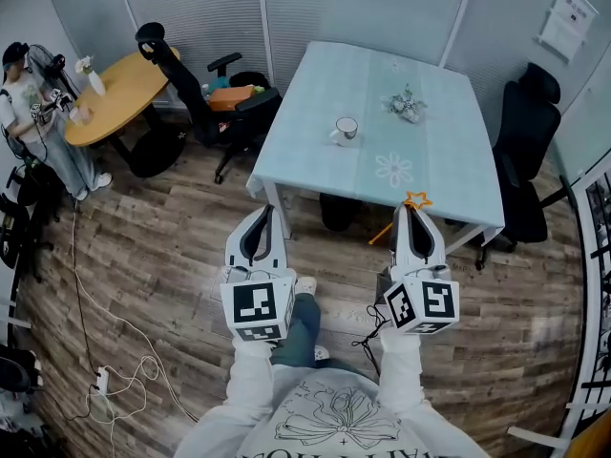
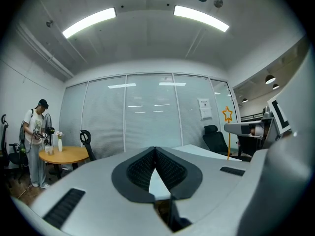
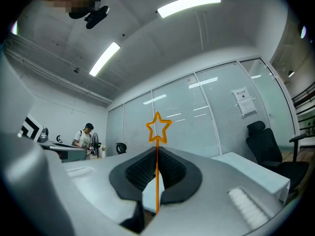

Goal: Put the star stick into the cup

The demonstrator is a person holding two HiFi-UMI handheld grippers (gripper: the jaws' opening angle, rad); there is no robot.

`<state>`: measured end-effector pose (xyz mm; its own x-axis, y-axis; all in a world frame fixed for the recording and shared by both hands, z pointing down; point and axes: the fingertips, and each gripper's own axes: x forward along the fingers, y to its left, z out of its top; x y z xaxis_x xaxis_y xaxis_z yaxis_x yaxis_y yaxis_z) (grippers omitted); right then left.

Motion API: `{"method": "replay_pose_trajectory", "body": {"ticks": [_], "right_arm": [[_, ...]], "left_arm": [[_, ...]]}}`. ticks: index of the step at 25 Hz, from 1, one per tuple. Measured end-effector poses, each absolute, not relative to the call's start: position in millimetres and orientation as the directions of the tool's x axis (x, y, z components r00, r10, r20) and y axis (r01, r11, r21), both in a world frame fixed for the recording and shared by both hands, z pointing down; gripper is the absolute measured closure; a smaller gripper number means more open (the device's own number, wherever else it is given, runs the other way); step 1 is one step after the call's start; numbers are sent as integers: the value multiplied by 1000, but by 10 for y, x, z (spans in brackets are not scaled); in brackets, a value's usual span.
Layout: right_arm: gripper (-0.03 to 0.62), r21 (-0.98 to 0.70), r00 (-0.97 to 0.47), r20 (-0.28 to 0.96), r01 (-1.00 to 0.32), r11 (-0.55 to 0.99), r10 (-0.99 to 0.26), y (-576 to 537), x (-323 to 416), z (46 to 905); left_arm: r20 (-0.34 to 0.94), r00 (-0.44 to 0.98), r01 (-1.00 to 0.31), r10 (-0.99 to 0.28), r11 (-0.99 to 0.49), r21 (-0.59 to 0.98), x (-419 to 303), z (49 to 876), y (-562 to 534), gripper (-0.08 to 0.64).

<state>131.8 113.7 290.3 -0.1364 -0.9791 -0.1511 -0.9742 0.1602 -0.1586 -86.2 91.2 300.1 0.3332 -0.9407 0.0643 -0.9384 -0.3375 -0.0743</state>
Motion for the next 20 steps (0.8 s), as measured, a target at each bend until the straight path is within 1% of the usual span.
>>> {"method": "replay_pose_trajectory", "body": {"ticks": [20], "right_arm": [[575,-112,-50,-169,-991,69,-984,-946,1423,2777]], "left_arm": [[66,453,-888,-889,-457,-55,-618,3013,-1407,554]]}}
